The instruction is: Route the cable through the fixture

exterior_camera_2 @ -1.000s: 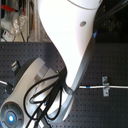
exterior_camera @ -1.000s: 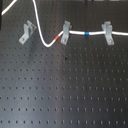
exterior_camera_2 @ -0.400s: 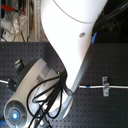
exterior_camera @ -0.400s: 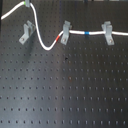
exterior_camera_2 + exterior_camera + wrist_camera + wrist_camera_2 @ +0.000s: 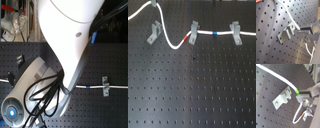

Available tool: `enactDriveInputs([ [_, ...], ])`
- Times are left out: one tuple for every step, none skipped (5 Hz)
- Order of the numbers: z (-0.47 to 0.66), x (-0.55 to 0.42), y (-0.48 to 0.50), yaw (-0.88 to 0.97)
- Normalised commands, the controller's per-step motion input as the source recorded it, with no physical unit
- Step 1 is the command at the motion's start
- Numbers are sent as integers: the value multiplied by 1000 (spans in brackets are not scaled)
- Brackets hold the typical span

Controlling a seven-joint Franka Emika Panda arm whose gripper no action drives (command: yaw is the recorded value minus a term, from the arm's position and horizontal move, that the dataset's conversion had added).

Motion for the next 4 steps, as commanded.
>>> enactDriveInputs([
  [520, -259, 106, 229],
  [217, -184, 92, 211],
  [20, -52, 160, 271],
  [322, -13, 197, 234],
])
